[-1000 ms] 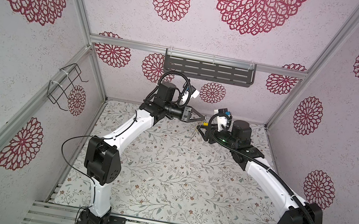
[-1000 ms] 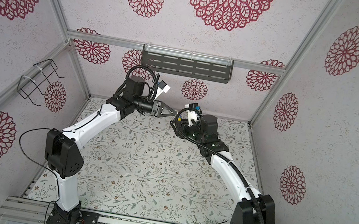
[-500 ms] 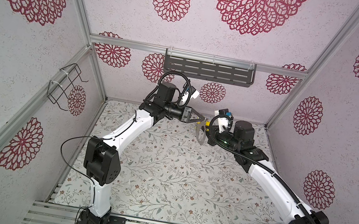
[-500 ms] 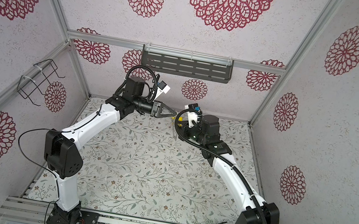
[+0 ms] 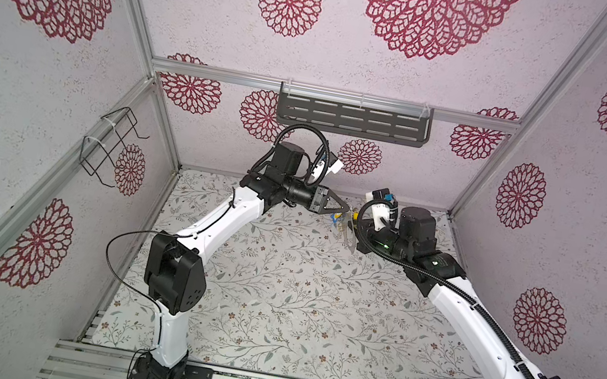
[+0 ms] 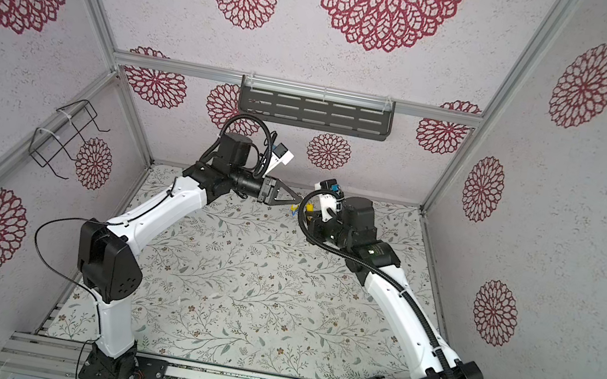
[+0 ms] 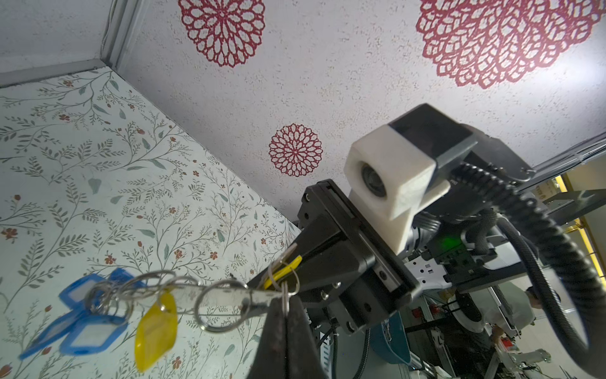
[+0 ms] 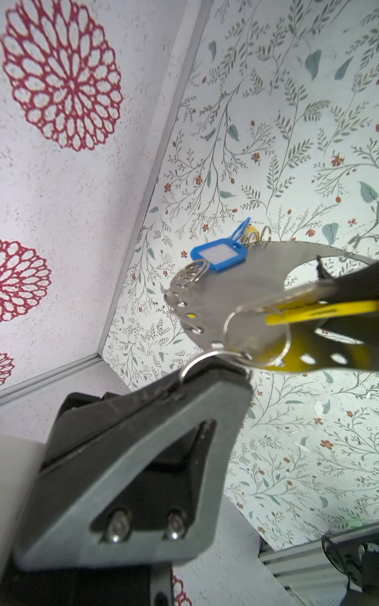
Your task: Remove the keys from the keyring
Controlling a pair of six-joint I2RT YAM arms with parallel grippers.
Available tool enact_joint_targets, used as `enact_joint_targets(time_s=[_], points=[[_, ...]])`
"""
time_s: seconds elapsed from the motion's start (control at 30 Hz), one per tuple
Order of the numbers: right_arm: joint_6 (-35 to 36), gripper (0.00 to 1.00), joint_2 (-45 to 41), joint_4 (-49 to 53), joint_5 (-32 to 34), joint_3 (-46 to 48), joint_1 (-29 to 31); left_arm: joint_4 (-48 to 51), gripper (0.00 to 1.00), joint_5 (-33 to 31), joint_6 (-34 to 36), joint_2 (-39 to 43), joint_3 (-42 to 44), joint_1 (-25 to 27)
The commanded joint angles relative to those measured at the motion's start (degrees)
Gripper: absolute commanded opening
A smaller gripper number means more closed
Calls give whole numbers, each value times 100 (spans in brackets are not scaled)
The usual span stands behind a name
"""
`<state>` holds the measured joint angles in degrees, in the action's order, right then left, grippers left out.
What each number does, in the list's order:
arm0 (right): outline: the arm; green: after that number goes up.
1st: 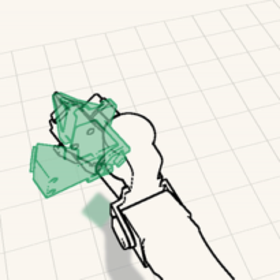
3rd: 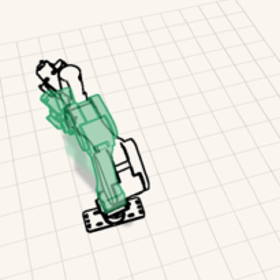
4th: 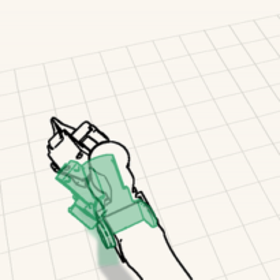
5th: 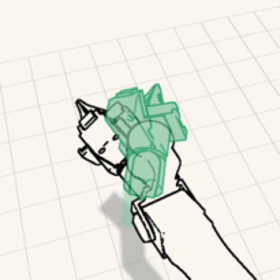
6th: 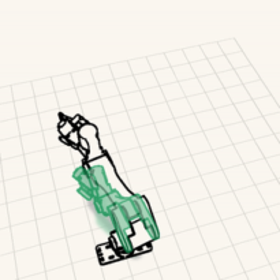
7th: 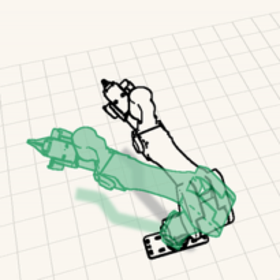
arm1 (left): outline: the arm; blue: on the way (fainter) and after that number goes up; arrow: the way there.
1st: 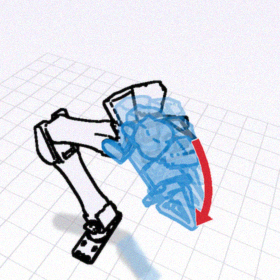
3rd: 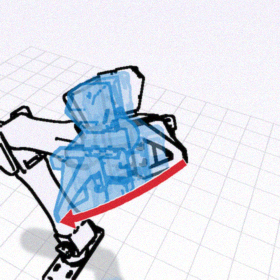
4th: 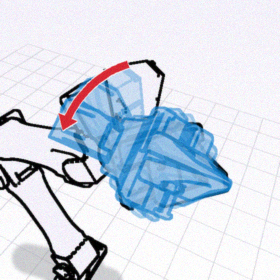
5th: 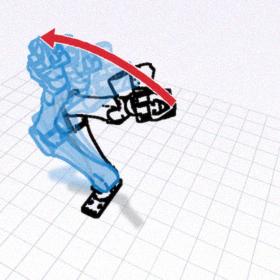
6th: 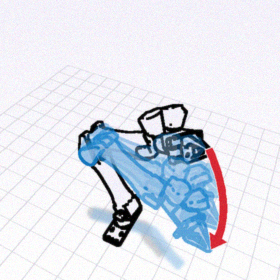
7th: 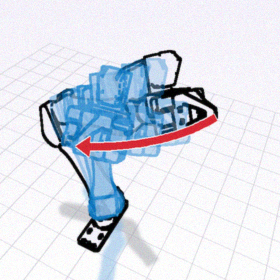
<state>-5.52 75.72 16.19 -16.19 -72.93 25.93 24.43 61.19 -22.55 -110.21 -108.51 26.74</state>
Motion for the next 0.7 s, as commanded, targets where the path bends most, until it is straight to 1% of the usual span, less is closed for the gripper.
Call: enact_joint_targets(time_s=[0.0,0.13,0.3,0.53,0.67], points=[[34,0,95,342,1015,-591,-135,870,0,-91,699,-71,-443,-21],[49,0,304,394,792,-983,-70,1808,0,-394,1260,-421,-847,104],[146,0,335,414,419,-916,-30,1822,0,-390,1283,-372,-750,99],[18,0,28,191,1315,-479,-29,1740,0,-410,1235,-394,-711,71],[71,0,29,197,1237,-728,-27,1557,2,-522,1238,-381,-554,95]])
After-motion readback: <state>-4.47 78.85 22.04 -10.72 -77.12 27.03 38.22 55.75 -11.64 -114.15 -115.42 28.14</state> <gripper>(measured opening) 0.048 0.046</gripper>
